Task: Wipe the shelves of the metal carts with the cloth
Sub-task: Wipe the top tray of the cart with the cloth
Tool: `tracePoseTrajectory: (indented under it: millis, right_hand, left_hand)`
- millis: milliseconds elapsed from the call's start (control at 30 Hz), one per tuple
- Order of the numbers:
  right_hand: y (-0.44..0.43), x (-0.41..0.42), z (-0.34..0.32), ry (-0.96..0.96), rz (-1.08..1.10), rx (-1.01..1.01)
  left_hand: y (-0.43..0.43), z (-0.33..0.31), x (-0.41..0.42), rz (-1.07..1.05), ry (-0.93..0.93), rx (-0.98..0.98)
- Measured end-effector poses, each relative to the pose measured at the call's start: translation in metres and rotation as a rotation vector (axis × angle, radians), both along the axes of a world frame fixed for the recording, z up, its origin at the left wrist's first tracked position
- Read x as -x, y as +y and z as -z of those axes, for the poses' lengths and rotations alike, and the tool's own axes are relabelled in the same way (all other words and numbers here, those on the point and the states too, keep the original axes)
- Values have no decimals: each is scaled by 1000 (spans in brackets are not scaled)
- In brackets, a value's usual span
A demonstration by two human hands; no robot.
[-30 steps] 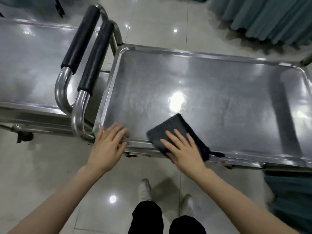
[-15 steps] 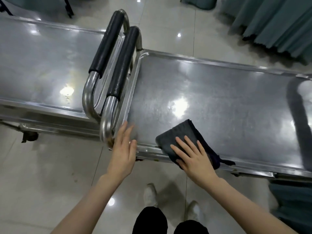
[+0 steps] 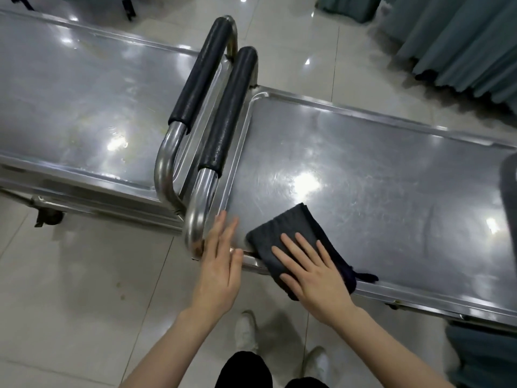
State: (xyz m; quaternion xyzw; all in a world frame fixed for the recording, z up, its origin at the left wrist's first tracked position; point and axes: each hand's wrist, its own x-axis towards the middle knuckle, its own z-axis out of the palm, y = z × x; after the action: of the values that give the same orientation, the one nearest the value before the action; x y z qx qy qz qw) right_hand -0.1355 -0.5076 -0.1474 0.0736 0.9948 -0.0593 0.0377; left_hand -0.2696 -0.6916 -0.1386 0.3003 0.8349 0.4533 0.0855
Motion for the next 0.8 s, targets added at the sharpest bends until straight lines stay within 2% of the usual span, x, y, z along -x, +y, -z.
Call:
tracePoseTrajectory:
  millis: [100,233,300,400,533,600,733,800]
  right_hand:
    - [-13,28,0,-20,-27,36]
    - [-25,108,5,-60,-123,120]
    - [-13,150,6,-61,-59,83]
    - [16,185,7,-58,100,69]
    - [60,134,12,-14,265,86]
    - [95,73,15,-14,467,54]
    - [159,-11,4,-42,1052,105]
    - [156,0,3,-54,1096,91]
  left_hand:
    - [2,2,1,-17,5,7]
    - [2,-2,1,-37,-17,34]
    - [2,-4,0,-29,-14,79]
    - [9,-4,-3,-64,55,255]
    - [50,-6,11,38,290,440]
    - [73,-5,34,82,286,482]
    - [90,11,64,114,227,588]
    - [90,15,65,112,252,603]
